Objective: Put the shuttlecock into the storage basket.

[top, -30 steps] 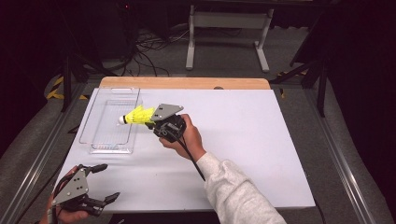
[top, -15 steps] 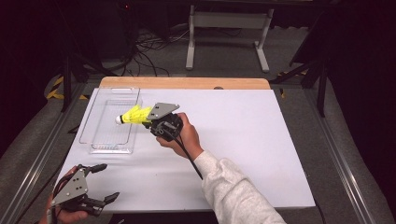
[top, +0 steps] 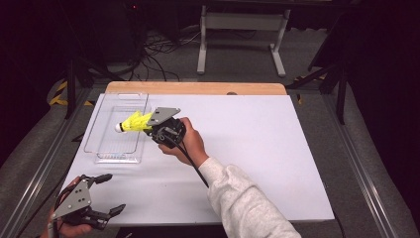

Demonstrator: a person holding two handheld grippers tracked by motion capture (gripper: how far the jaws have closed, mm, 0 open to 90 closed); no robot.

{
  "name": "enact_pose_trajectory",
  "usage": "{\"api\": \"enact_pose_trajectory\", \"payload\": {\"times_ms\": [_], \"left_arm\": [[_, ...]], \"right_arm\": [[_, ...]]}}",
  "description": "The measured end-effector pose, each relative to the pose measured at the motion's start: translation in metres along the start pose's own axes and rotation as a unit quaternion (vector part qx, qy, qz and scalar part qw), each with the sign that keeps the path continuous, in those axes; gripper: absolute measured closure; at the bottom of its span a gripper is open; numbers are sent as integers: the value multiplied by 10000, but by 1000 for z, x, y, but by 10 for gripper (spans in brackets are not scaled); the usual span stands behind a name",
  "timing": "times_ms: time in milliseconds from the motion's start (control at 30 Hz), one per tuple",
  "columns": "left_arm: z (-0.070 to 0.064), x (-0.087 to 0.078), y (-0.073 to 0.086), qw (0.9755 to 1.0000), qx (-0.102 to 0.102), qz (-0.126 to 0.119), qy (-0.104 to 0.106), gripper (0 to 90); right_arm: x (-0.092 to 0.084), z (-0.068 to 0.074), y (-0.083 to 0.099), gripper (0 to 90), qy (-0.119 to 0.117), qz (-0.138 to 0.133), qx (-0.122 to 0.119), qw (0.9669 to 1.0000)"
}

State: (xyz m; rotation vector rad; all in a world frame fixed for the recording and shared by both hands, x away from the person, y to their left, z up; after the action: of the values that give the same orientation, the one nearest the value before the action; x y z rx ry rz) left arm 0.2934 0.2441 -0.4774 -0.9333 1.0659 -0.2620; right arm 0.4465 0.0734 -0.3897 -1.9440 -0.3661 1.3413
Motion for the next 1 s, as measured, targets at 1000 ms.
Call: {"api": "enact_pose_trajectory", "payload": {"times_ms": [1000], "left_arm": [[3, -6, -3, 9997, -66, -227, 56, 60]], "right_arm": [[42, 15, -32, 882, -354, 479, -422, 9973]]}}
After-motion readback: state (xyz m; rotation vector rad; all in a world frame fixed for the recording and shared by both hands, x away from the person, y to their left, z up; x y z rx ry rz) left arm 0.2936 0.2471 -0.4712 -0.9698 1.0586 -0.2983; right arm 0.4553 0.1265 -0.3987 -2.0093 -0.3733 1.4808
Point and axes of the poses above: each handheld gripper's, and its own axes: x roughly forward along the jaws, y roughly out of its underside, z roughly to its left, the point moved 6 cm from there along x, roughly forward along the jaws, and after that the axes turned 12 degrees about z, right-handed, at the moved point
